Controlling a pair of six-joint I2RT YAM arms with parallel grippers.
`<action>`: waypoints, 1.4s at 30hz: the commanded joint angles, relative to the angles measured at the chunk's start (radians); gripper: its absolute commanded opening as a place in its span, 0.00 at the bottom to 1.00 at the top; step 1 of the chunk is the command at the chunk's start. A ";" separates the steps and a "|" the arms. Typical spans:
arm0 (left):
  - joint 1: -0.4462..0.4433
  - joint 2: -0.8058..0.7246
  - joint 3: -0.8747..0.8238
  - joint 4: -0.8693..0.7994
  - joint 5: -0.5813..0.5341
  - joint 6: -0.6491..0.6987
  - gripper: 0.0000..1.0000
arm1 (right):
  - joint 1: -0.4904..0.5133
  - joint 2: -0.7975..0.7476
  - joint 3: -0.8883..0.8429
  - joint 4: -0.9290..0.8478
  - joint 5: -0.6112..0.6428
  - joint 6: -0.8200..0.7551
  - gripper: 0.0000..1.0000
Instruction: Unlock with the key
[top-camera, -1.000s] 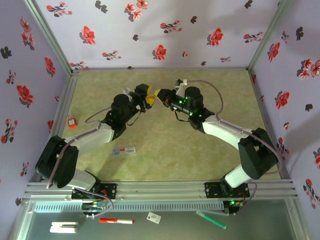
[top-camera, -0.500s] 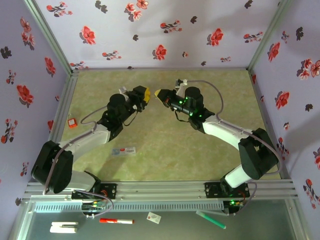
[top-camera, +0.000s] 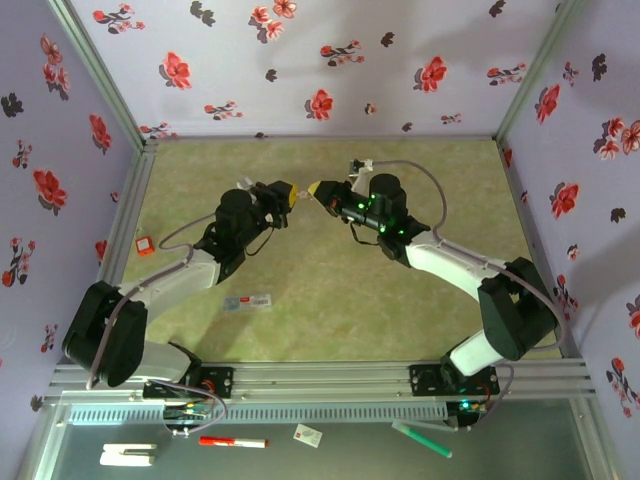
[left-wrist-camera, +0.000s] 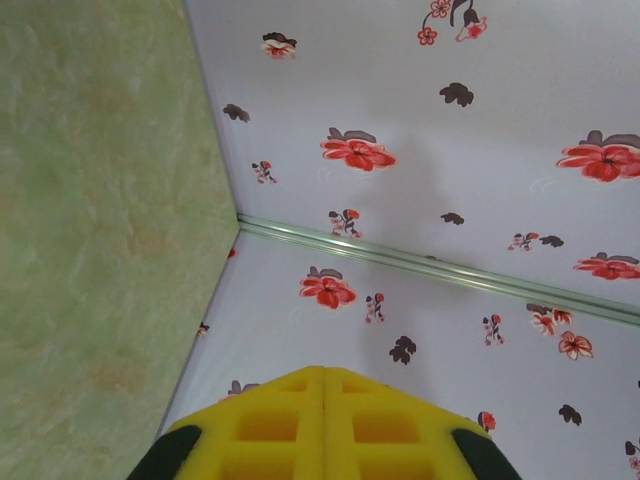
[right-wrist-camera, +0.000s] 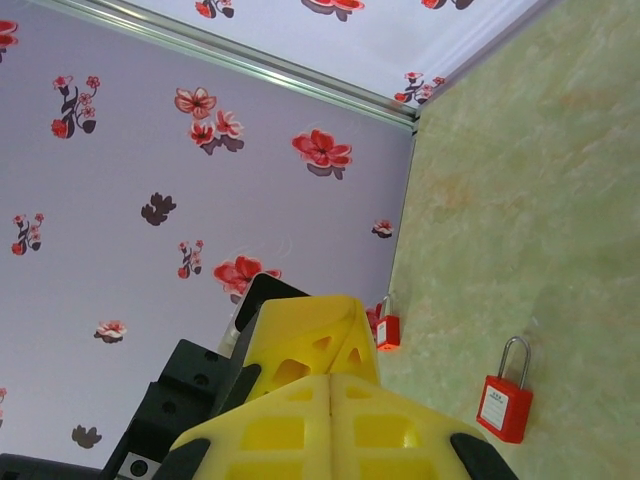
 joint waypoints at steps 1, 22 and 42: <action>0.005 -0.030 0.006 -0.015 0.001 0.053 0.00 | 0.006 -0.028 0.007 -0.002 -0.028 -0.033 0.00; -0.003 -0.032 -0.014 0.226 0.065 0.507 0.00 | 0.012 0.101 -0.107 0.546 -0.140 0.365 0.48; -0.012 0.000 -0.019 0.256 0.063 0.503 0.00 | 0.038 0.104 -0.096 0.554 -0.163 0.362 0.09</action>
